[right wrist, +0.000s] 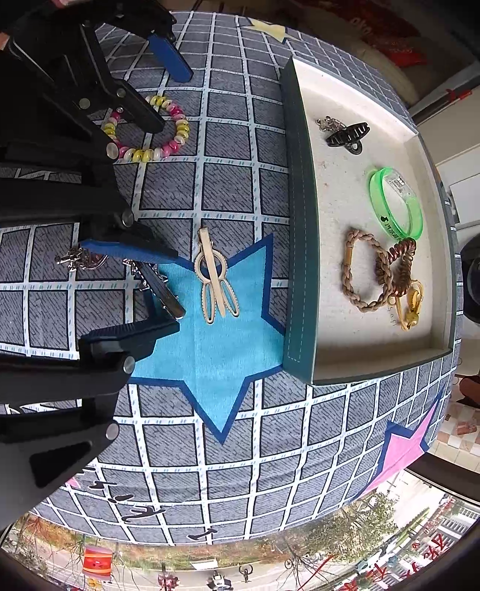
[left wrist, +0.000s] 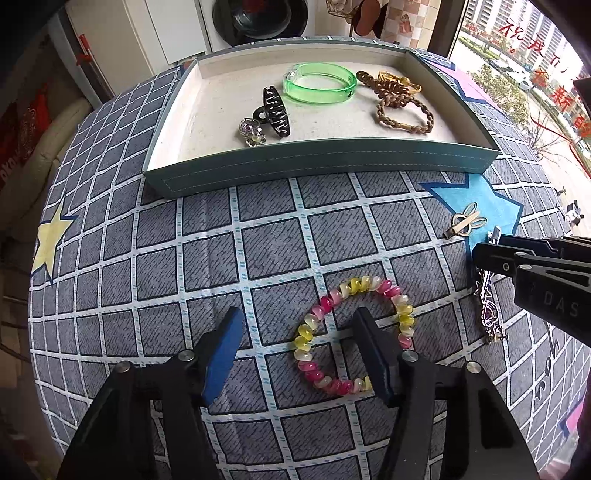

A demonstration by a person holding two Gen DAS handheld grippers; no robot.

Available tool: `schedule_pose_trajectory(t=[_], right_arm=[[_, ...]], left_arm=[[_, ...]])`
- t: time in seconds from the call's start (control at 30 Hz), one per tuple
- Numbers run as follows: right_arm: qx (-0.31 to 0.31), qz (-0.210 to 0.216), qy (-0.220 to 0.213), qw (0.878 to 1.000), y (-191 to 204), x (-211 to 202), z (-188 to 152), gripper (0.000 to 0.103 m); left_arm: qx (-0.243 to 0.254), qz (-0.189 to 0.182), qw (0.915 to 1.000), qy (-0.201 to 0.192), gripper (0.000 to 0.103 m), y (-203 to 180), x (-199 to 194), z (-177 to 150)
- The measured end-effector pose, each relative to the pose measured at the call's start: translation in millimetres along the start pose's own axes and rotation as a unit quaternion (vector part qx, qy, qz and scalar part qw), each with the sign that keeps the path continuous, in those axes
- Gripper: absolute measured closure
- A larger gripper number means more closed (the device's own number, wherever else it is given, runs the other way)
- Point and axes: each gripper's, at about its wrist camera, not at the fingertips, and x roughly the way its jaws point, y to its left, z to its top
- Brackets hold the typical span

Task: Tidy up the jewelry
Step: 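Grasp the pink-yellow beaded bracelet with the left tool while the right tool grasps the silver hair clip, then carry the beaded bracelet and silver hair clip into the tray and open both tools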

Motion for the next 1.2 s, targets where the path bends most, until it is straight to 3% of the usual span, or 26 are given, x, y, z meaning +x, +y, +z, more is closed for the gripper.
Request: schedule_pose_trajectory(t=[0.07,0.13,0.17,0.2,0.27,0.53,0.83,1.2], right_arm=[[-0.001,0.002,-0.001,1.000,2,1,-1,0.079],[-0.003,0.005,-0.003,1.000,-1,-1,-3,0.083],[-0.002,0.009,-0.005,1.000,-8,-4,-8,0.090],[0.000,0.012,-0.005,1.000,-11,-5,-10,0.091],[0.004,0.022,-0.007,1.000,-24,-9,-15,0.091],[0.024,0.070,-0.020,0.997,-52,-20,-12,0.091],[0.041,0.109,-0.030,0.993,-77,-46,-9,0.091],[0.047,0.135,-0.054,0.988,-71,-78,8,0.091]], left_arm=[[0.007,-0.001,1.0000,0.000,0.040,-6,0,3],[0.008,-0.012,0.9999,0.000,0.062,-11,0,5],[0.011,-0.010,0.9999,0.000,0.066,-14,0,6],[0.014,-0.011,0.9998,0.000,0.077,-16,0,7],[0.017,-0.017,0.9997,0.000,0.082,-20,0,9],[-0.032,-0.063,0.9974,-0.010,0.082,1,-12,6],[-0.050,-0.078,0.9949,-0.040,0.082,19,-41,13],[-0.052,-0.083,0.9917,-0.084,0.082,25,-77,36]])
